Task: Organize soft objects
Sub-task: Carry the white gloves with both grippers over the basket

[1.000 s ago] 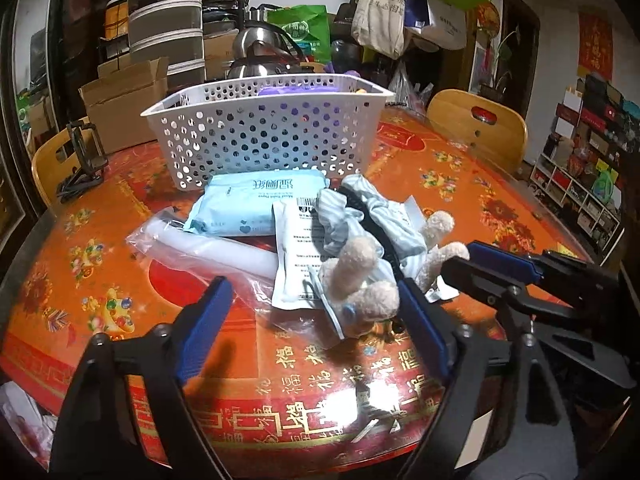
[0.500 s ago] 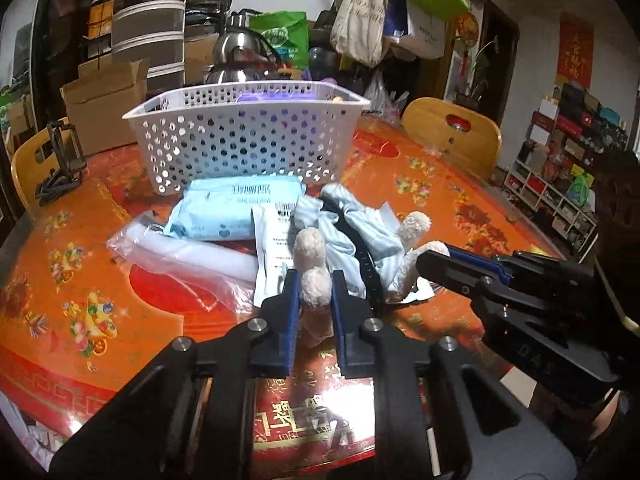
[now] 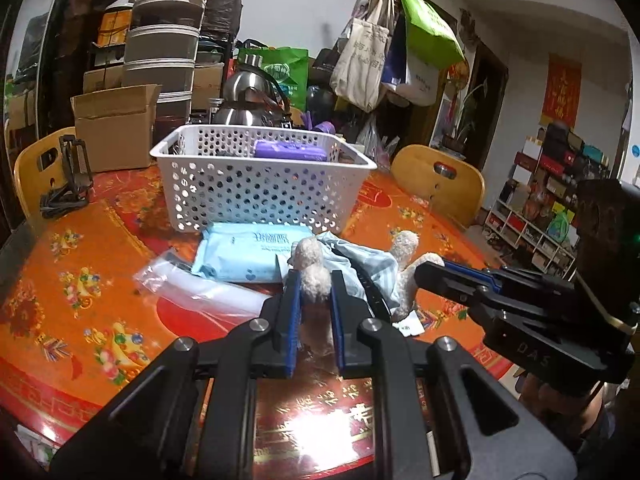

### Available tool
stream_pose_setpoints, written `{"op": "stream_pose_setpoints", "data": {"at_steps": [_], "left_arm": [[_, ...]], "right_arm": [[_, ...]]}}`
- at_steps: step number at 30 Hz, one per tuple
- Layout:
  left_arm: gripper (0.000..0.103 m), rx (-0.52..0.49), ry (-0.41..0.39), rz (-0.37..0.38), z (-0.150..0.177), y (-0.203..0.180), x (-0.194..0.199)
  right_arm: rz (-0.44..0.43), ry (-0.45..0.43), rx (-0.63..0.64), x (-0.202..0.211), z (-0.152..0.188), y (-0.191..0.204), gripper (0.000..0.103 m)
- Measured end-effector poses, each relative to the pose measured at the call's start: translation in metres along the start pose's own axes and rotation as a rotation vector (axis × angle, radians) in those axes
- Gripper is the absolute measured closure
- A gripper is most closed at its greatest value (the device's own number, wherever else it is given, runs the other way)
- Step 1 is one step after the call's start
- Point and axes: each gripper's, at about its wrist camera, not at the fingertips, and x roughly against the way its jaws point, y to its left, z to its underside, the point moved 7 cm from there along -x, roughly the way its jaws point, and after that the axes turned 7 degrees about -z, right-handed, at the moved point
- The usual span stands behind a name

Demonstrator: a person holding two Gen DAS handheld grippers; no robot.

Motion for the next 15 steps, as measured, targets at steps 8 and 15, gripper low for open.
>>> {"op": "stream_pose_setpoints", "data": {"at_steps": [8, 15], "left_arm": [[0.091, 0.018, -0.041, 0.022, -0.04, 0.023, 0.015], [0.091, 0.01, -0.103, 0.037, -0.119, 0.042, 0.017]], "right_arm": [[-0.015, -0.027, 0.047, -0.002, -0.047, 0.015, 0.093], [0.001, -0.098, 0.115, -0.013, -0.136, 0.028, 0.093]]}}
